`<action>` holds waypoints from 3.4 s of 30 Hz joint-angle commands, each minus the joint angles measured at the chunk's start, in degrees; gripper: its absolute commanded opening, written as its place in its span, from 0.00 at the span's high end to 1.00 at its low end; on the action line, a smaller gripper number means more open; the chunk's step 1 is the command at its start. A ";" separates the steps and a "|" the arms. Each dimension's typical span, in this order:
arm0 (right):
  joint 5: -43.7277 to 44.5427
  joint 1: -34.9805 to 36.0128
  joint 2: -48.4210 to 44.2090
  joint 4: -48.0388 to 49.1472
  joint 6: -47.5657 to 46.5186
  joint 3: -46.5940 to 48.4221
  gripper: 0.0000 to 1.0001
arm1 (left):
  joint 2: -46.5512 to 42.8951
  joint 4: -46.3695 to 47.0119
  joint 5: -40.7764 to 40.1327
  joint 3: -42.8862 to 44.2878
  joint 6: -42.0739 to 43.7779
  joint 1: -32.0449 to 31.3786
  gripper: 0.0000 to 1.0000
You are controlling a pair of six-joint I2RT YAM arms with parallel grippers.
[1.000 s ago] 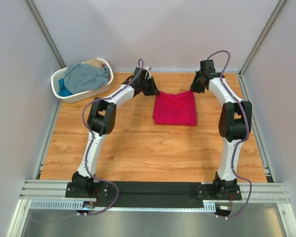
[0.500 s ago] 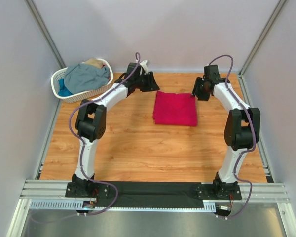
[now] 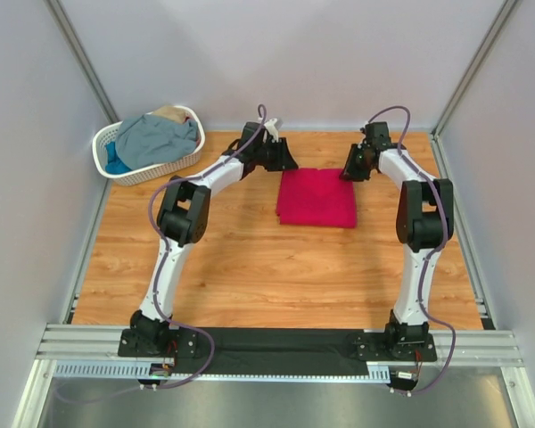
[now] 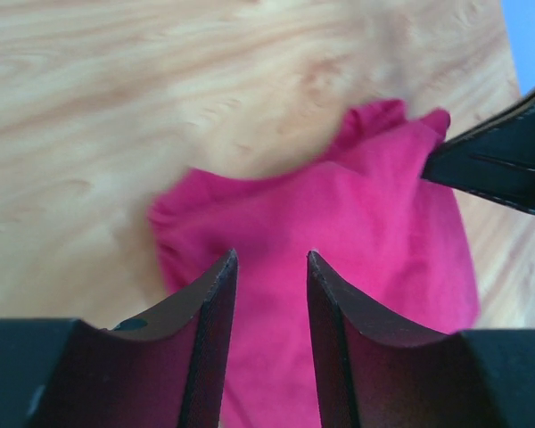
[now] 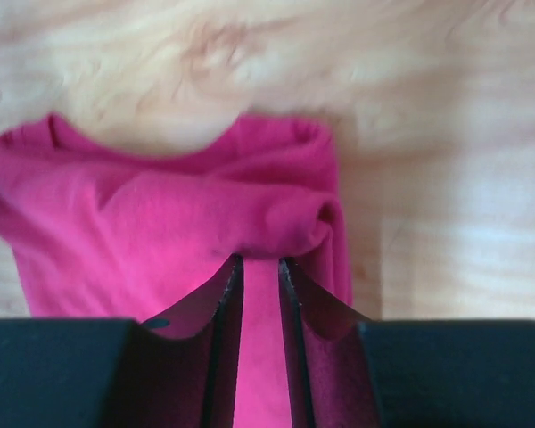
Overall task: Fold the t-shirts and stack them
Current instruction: Fold the tshirt
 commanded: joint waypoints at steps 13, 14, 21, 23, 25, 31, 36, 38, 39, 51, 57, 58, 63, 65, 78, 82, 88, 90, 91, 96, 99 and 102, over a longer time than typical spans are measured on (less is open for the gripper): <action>-17.37 -5.95 4.87 18.82 9.63 5.13 0.57 | 2.69 7.50 2.79 7.86 -4.53 5.21 0.54; -18.96 -5.95 2.60 18.30 9.19 4.68 0.58 | -0.80 6.98 2.79 6.10 -4.08 5.21 0.54; -33.99 -5.86 -4.18 12.06 8.22 -0.59 1.00 | -14.54 8.89 1.38 -9.99 -2.93 2.75 0.55; -38.21 -5.33 -5.24 13.46 8.66 -5.77 1.00 | -14.46 11.35 2.70 -12.46 -4.43 2.49 0.56; -41.20 -4.02 -5.78 14.86 8.49 -9.89 0.99 | -11.93 13.90 4.45 -12.73 -6.18 2.31 0.56; -45.08 1.26 -1.40 17.16 8.14 -14.04 0.98 | 0.89 13.04 9.21 -2.12 -10.66 2.93 0.57; -44.91 1.09 3.36 18.74 8.05 -16.86 0.97 | 6.98 10.84 8.60 4.31 -11.46 4.24 0.57; -44.38 0.91 3.98 17.42 6.82 -17.21 0.97 | 8.30 10.93 8.68 5.99 -12.51 4.94 0.58; -44.38 0.82 3.89 17.42 6.73 -17.56 0.97 | 8.48 11.02 8.68 6.34 -12.69 5.12 0.57; -42.01 0.12 -6.56 10.74 7.52 -16.59 0.94 | -9.61 3.02 6.84 -4.62 -5.31 5.83 0.57; -41.83 -1.90 -4.11 8.89 6.29 -14.49 0.92 | -20.16 6.08 7.45 -20.97 -3.03 0.39 0.58; -41.83 -2.16 -3.41 8.89 6.11 -13.79 0.91 | -21.48 7.66 7.63 -24.30 -3.11 -0.32 0.59; -42.09 -5.85 3.53 7.92 7.16 -4.14 0.90 | -22.28 10.49 6.49 -31.01 -2.50 -3.57 0.60; -43.23 -7.26 5.90 8.71 8.48 -1.31 0.89 | -21.32 11.27 6.05 -32.94 -2.58 -3.75 0.61; -43.85 -11.75 18.13 15.48 15.42 7.40 0.88 | -17.00 8.30 3.59 -33.82 -1.09 -3.75 0.64; -48.23 -12.27 16.29 17.76 17.35 6.96 0.85 | -19.11 3.30 4.20 -32.86 -1.27 -3.75 0.64; -43.68 -12.19 3.83 6.80 14.90 6.18 0.82 | -30.79 -9.71 0.51 -28.73 3.38 -3.75 0.63; -40.71 -11.66 -3.96 3.73 13.06 2.33 0.76 | -35.96 -14.79 0.16 -27.41 5.14 -3.75 0.63; -39.21 -11.31 -6.72 2.14 12.19 1.09 0.74 | -37.82 -16.22 -0.02 -27.49 5.58 -3.75 0.62; -22.11 -7.01 -23.75 -14.28 5.32 -5.24 0.62 | -50.72 -24.91 -2.92 -31.44 9.80 -3.84 0.61; -13.40 -1.84 -35.51 -15.97 5.41 -13.32 0.48 | -58.21 -27.83 -5.11 -36.36 11.04 -3.75 0.61; -7.40 5.01 -45.54 -17.82 6.19 -20.01 0.39 | -66.38 -27.22 -5.21 -42.16 10.77 -3.75 0.60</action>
